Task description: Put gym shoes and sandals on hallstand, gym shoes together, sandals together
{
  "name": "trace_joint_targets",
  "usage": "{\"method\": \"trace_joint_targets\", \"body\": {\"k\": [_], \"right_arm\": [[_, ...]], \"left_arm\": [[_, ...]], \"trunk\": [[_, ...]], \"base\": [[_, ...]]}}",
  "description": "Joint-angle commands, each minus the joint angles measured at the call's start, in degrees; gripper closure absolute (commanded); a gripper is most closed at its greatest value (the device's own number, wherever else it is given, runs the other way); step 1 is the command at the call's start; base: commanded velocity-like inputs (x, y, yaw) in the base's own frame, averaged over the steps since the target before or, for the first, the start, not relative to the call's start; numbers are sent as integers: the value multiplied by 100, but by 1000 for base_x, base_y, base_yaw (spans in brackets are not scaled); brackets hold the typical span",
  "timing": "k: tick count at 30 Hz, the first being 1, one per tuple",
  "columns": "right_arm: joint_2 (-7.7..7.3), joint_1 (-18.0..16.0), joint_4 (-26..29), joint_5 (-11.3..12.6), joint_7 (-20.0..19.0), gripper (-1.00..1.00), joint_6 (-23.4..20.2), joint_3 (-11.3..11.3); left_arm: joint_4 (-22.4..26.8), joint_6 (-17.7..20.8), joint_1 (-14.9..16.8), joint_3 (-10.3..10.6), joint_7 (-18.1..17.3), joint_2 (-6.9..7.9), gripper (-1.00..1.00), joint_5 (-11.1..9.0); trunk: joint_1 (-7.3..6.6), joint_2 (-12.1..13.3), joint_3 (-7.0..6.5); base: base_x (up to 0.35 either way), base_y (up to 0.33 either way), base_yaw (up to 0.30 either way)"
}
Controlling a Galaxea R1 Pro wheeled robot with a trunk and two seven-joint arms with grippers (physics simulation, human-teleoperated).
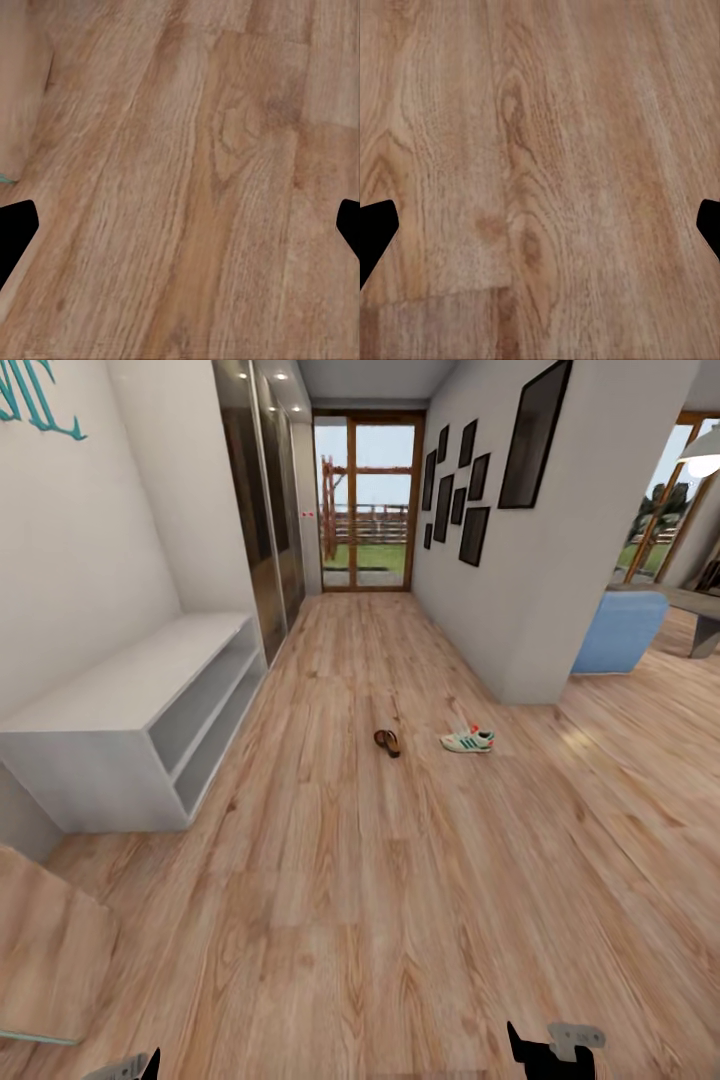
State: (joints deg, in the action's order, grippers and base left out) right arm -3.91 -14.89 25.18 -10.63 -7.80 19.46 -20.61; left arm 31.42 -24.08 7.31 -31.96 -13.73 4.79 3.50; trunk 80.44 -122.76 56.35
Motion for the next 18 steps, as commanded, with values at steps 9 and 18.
{"method": "trace_joint_targets", "body": {"k": [9, 18], "right_arm": [[4, -5, -4, -53, -37, -100, 23, -49], [4, -5, -4, -53, -37, -100, 23, -49]], "left_arm": [[-4, -18, 7, -48, -51, -5, -100, 36], [-4, -21, 7, -48, -51, -5, -100, 36]], "trunk": [[3, -2, 4], [3, -2, 4]], "base": [[340, 0, 0], [340, 0, 0]]}}
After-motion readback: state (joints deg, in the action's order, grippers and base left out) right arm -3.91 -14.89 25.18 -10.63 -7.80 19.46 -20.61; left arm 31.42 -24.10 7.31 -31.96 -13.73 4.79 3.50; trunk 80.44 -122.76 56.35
